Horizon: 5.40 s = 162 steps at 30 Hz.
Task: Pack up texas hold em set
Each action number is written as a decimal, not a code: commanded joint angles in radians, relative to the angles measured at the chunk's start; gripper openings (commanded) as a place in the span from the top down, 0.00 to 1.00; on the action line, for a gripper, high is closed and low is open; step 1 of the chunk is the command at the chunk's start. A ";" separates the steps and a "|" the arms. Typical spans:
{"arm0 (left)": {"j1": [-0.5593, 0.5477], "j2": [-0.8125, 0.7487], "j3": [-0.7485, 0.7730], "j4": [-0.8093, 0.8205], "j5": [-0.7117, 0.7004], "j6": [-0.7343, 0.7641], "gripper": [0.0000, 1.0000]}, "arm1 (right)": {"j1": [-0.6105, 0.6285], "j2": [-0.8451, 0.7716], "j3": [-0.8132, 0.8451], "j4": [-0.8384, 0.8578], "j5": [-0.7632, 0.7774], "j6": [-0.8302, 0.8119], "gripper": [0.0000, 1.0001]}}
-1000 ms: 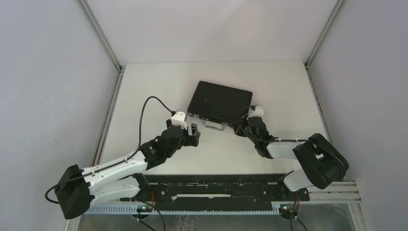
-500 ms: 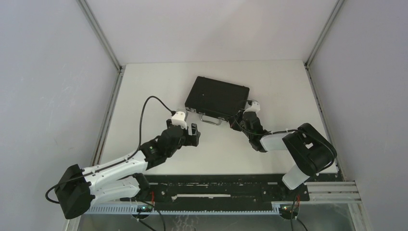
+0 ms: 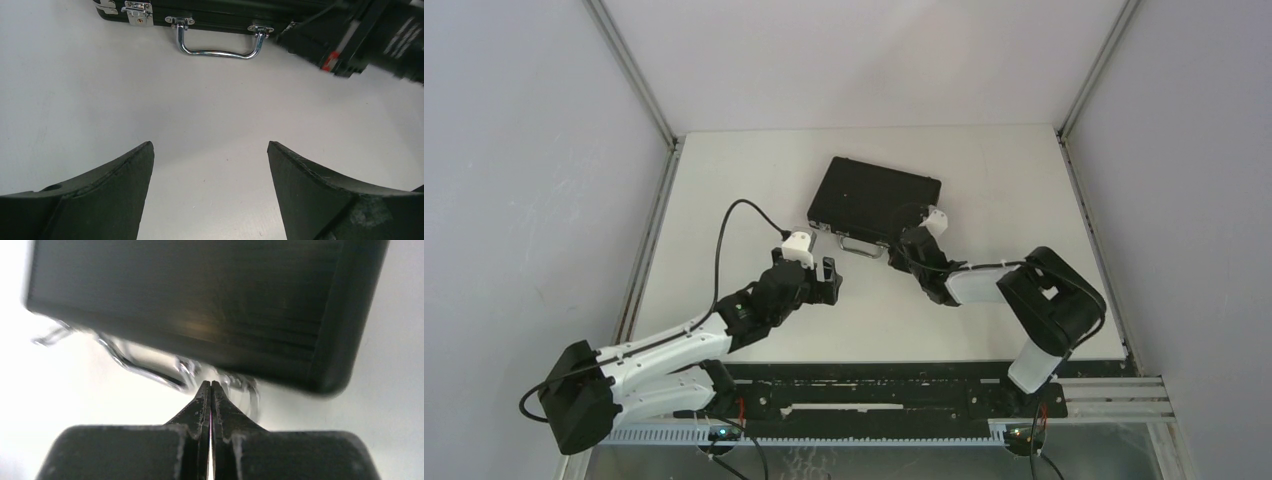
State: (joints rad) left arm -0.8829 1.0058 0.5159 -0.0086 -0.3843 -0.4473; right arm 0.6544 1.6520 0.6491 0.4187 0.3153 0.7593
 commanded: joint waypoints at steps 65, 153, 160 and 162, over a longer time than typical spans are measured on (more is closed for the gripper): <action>0.529 0.701 0.341 0.365 0.635 -0.384 1.00 | -0.149 -0.119 -0.036 0.007 -0.429 -0.071 1.00; 0.375 -0.119 0.005 -0.111 -0.021 -0.236 0.20 | 0.125 0.227 0.486 -0.500 0.166 -0.293 1.00; 0.375 -0.073 -0.002 -0.083 -0.004 -0.231 0.20 | 0.096 0.280 0.528 -0.687 0.275 -0.207 1.00; 0.375 -0.056 0.000 -0.075 0.006 -0.231 0.20 | 0.079 0.280 0.526 -0.735 0.309 -0.168 1.00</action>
State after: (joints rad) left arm -0.5034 0.9287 0.5224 -0.1364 -0.3817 -0.7010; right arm 0.7708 1.9381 1.1557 -0.1379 0.4786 0.5236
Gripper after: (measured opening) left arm 0.799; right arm 0.004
